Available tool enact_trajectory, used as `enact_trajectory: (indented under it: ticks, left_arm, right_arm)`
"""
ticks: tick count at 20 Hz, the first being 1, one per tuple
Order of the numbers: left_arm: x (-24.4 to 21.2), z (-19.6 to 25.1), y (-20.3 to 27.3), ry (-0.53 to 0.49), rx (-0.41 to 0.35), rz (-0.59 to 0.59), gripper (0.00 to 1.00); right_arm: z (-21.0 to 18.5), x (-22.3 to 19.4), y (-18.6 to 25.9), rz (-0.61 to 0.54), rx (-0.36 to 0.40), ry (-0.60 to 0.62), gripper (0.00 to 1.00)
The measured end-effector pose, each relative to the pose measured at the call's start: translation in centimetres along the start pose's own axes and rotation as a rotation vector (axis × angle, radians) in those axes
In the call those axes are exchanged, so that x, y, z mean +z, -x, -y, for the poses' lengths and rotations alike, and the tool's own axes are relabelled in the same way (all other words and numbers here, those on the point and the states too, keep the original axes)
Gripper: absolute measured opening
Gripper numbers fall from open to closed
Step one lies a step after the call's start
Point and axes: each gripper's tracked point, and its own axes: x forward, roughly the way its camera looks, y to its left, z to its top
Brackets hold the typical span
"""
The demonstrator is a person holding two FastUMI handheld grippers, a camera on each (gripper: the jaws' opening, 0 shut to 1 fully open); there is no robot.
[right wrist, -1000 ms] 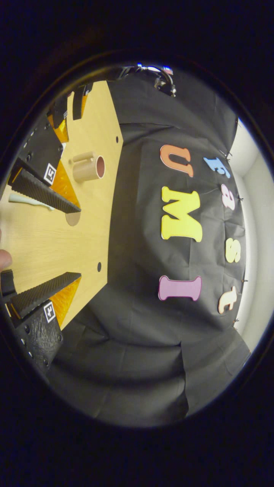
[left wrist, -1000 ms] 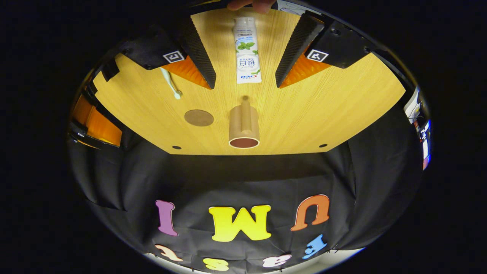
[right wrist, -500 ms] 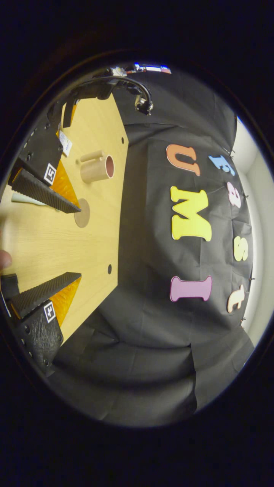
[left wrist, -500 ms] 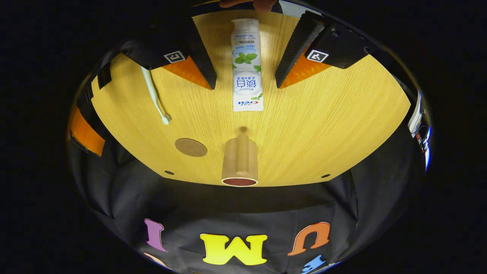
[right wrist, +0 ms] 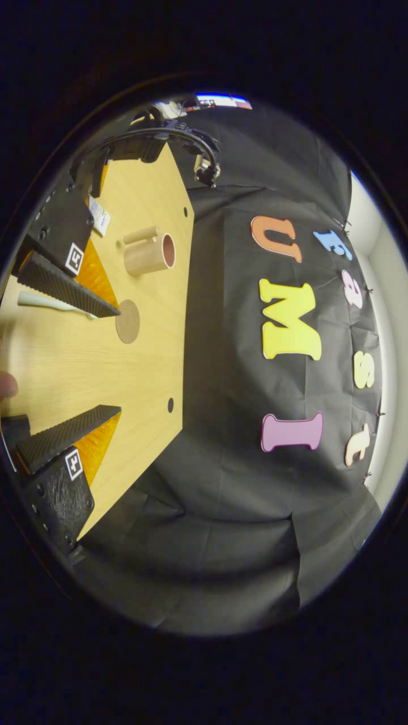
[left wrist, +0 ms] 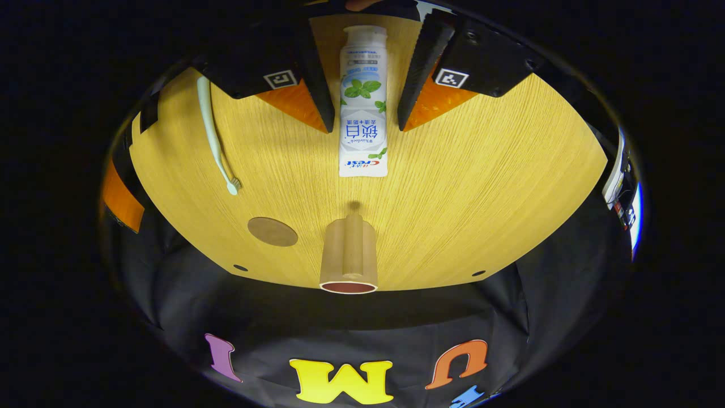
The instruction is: Put the toothbrush and toothpaste on the desktop into the cup, then pick up the cup and place it on the coaster on the desktop.
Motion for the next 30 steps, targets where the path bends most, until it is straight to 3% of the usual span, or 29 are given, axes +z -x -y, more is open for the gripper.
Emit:
enact_trajectory:
  ticks: [3,4,5,7,8,9,14,15,21,27,28,30]
  left_arm:
    - [0.0,0.1,0.0,-0.005,0.003,-0.012,0.50]
    - [0.0,0.2,0.1,0.004,0.000,-0.013,0.53]
    - [0.0,0.3,0.1,0.012,-0.001,-0.015,0.45]
    - [0.2,0.4,0.1,0.033,-0.003,-0.017,0.42]
    - [0.4,0.5,0.2,0.040,-0.011,-0.016,0.46]
    - [0.5,0.6,0.4,0.046,-0.017,-0.010,0.40]
    - [2.6,1.0,2.5,0.023,-0.047,0.093,0.39]
    - [3.5,1.0,3.2,0.013,-0.048,0.125,0.39]
    - [8.3,0.7,6.6,-0.024,-0.042,0.321,0.39]
    - [10.5,-0.5,8.2,-0.004,-0.031,0.409,0.39]
    - [10.8,-0.7,8.1,0.007,-0.030,0.419,0.43]
    - [11.4,-1.2,8.0,0.021,-0.023,0.427,0.39]
  right_arm:
    - [-0.4,-0.3,-0.2,-0.011,0.015,0.000,0.95]
    - [-0.7,-0.7,-0.2,-0.020,0.027,-0.002,0.95]
    - [-0.9,-1.1,-0.3,-0.035,0.040,-0.007,0.95]
    - [-1.4,-2.2,-0.4,-0.073,0.069,-0.030,0.95]
    - [-1.7,-2.4,-0.4,-0.085,0.086,-0.051,0.95]
    - [-1.9,-2.6,-0.5,-0.097,0.096,-0.067,0.95]
    - [-3.1,-5.3,-1.4,-0.193,0.103,-0.067,0.92]
    - [-3.4,-6.0,-1.6,-0.212,0.104,-0.061,0.95]
    - [-5.7,-7.9,-3.6,-0.269,0.082,0.038,0.95]
    - [-7.5,-9.6,-5.4,-0.330,0.081,0.031,0.94]
    - [-7.8,-10.0,-5.7,-0.342,0.082,0.032,0.95]
    - [-8.0,-10.9,-5.7,-0.391,0.087,0.017,0.83]
